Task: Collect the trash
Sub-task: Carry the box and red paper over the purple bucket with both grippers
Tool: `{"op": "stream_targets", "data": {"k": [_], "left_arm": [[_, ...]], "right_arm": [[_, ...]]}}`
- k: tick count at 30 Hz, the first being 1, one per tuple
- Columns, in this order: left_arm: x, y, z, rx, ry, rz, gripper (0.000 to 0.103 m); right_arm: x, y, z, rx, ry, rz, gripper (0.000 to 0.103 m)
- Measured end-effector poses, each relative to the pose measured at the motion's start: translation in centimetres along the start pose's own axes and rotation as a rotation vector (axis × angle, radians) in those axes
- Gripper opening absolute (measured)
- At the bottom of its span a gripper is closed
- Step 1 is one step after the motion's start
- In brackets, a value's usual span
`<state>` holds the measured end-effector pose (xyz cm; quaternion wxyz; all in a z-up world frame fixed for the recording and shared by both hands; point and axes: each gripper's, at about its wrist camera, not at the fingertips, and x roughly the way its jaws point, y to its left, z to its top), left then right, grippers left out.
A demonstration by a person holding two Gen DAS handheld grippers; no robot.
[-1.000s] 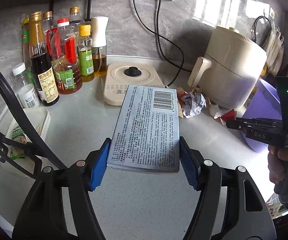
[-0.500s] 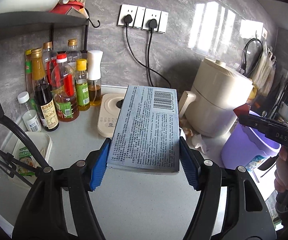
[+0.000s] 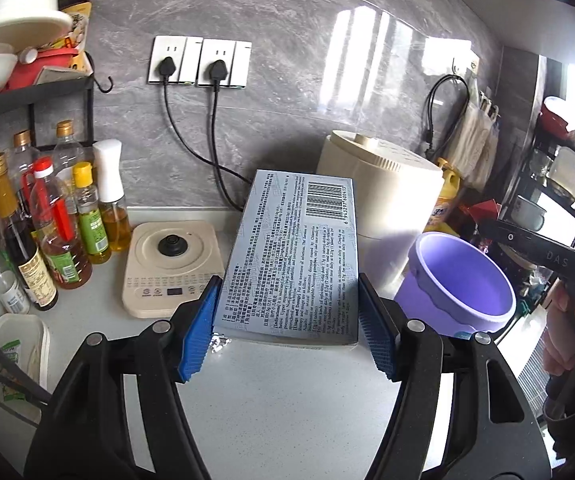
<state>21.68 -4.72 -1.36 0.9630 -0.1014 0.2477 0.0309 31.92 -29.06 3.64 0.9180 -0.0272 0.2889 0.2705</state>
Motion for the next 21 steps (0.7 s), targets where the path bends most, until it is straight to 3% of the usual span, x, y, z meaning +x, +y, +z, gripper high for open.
{"op": "stream_targets", "data": {"k": [4, 5, 7, 8, 13, 21], "left_arm": [[0.9, -2.0, 0.6, 0.04, 0.007, -0.053, 0.066], [1.1, -2.4, 0.6, 0.046, 0.011, -0.065, 0.066], [1.7, -3.1, 0.7, 0.049, 0.026, -0.086, 0.066], [1.9, -3.4, 0.8, 0.046, 0.034, -0.101, 0.066], [3.3, -5.0, 1.4, 0.014, 0.08, -0.183, 0.066], [5.6, -9.5, 2.5, 0.102, 0.122, -0.244, 0.066]], "right_arm": [[-1.1, -2.7, 0.1, 0.029, -0.02, -0.078, 0.023], [-1.2, -3.1, 0.0, 0.024, -0.021, -0.101, 0.028], [-1.1, -4.0, -0.1, 0.018, -0.006, -0.153, 0.046], [-1.3, -4.6, -0.2, 0.033, -0.016, -0.184, 0.066], [-3.4, -6.5, -1.2, 0.061, -0.051, -0.204, 0.068], [-5.0, -8.6, -4.1, 0.147, -0.045, -0.245, 0.077]]}}
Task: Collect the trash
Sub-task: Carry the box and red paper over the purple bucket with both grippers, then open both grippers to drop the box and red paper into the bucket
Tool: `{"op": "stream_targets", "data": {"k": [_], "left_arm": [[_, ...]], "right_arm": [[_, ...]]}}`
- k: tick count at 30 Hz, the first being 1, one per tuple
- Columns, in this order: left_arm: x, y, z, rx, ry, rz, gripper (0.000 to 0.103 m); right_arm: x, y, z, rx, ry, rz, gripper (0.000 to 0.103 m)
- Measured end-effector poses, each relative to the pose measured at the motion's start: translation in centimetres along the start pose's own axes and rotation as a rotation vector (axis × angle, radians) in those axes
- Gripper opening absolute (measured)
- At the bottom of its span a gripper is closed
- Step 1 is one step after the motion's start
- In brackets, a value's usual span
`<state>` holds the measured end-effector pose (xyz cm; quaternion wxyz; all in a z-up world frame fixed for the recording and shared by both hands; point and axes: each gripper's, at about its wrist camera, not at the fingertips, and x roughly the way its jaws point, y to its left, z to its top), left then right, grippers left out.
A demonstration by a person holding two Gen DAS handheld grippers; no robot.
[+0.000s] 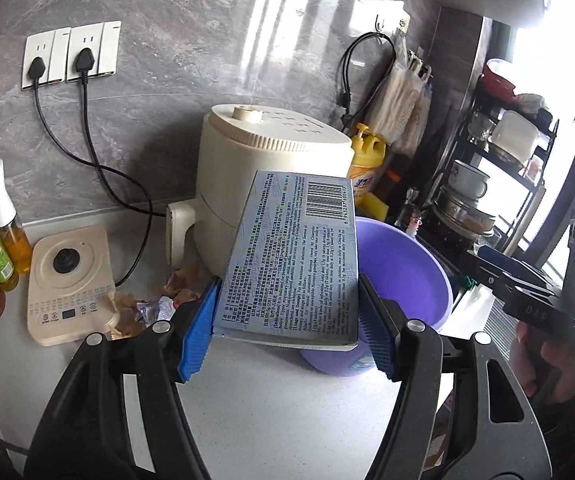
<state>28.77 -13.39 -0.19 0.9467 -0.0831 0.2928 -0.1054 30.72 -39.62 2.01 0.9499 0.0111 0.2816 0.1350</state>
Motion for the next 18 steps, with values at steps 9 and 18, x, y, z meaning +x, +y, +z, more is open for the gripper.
{"op": "stream_targets", "data": {"k": [9, 18], "left_arm": [[4.7, -4.8, 1.1, 0.075, 0.068, -0.066, 0.066], [7.1, -6.7, 2.0, 0.075, 0.101, -0.178, 0.094]], "right_arm": [[-1.2, -2.5, -2.0, 0.002, -0.03, -0.052, 0.08], [-1.2, -3.3, -2.4, 0.042, -0.006, -0.062, 0.08]]}}
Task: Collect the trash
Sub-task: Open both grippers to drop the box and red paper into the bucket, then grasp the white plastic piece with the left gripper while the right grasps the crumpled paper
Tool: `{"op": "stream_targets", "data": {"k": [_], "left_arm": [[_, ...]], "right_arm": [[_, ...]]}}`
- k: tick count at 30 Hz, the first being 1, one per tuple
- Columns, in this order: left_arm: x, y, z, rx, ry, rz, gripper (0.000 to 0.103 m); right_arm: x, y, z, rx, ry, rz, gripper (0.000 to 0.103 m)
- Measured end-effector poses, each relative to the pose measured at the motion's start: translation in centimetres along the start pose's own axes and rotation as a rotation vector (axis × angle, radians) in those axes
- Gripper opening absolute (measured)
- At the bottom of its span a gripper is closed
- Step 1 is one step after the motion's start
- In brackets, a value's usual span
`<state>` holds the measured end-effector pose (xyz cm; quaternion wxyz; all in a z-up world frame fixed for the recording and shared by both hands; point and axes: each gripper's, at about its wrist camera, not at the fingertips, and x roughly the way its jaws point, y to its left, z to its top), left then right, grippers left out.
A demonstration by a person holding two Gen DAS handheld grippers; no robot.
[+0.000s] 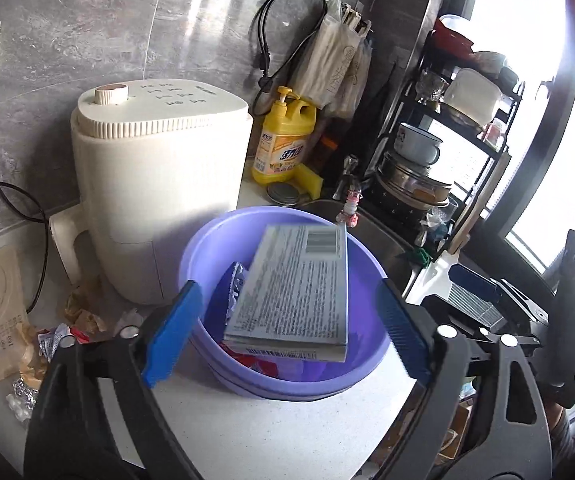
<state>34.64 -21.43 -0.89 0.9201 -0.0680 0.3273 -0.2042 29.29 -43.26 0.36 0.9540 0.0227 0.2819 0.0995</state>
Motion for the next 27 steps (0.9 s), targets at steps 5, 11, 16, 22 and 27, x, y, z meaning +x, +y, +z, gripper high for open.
{"op": "stream_targets", "data": {"k": [5, 11, 16, 22, 27], "left_arm": [[-1.0, 1.9, -1.6, -0.02, 0.009, 0.057, 0.095], [-3.6, 5.5, -3.0, -0.08, -0.018, 0.167, 0.097], [-6.0, 8.0, -3.9, -0.131, -0.04, 0.26, 0.097], [-9.4, 10.3, -5.5, -0.175, -0.075, 0.369, 0.097], [-11.7, 12.1, -6.9, -0.223, -0.089, 0.444, 0.097]], "right_arm": [[0.3, 1.4, 0.5, -0.026, 0.001, 0.011, 0.08], [2.0, 4.4, 0.8, -0.073, 0.031, 0.07, 0.08], [3.6, 7.0, 1.3, -0.098, 0.055, 0.136, 0.085], [4.6, 10.0, 1.7, -0.133, 0.057, 0.206, 0.094], [5.3, 13.5, 2.1, -0.196, 0.067, 0.297, 0.095]]}}
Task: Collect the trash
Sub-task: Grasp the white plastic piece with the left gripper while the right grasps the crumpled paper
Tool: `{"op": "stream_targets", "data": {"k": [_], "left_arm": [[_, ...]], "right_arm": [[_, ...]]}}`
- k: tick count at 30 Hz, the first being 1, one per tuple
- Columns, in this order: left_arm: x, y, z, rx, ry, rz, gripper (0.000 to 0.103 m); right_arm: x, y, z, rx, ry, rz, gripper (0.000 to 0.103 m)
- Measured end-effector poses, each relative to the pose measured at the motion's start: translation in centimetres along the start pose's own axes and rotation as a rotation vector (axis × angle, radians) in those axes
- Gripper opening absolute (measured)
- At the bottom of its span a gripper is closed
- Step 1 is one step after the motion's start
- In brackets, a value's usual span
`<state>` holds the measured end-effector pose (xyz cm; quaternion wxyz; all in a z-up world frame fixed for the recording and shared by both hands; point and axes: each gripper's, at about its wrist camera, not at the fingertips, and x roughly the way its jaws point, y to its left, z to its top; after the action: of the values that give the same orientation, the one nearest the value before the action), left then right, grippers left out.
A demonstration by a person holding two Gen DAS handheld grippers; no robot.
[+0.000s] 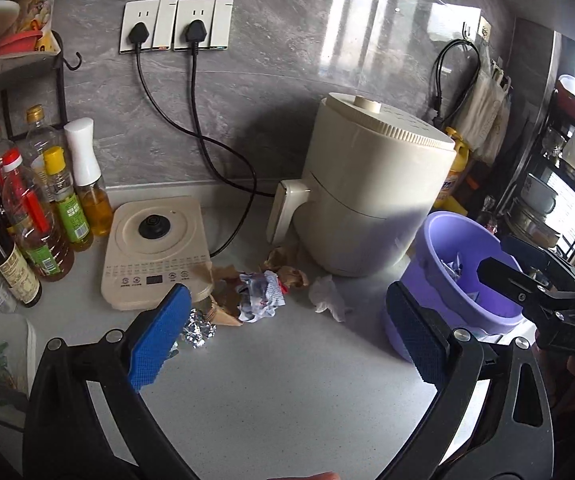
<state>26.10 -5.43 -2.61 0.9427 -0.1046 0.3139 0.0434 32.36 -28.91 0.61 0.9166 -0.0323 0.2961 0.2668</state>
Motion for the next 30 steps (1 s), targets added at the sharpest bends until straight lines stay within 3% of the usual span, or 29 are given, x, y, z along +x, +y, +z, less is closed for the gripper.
{"op": "stream_targets", "data": {"k": [11, 20, 25, 30], "left_arm": [[-1.5, 5.4, -1.9, -0.112, -0.011, 0.067, 0.097], [0.4, 8.2, -4.0, -0.166, 0.03, 0.066, 0.096], [2.7, 9.5, -5.3, -0.179, 0.081, 0.067, 0.079], [5.2, 11.4, -6.4, -0.238, 0.119, 0.072, 0.069]], "right_arm": [[3.8, 5.4, 0.5, -0.093, 0.062, 0.147, 0.095], [7.0, 7.5, -0.2, -0.117, 0.144, 0.226, 0.083], [9.4, 8.5, -0.8, -0.126, 0.19, 0.247, 0.078], [12.7, 8.6, -1.4, -0.118, 0.255, 0.253, 0.071]]}}
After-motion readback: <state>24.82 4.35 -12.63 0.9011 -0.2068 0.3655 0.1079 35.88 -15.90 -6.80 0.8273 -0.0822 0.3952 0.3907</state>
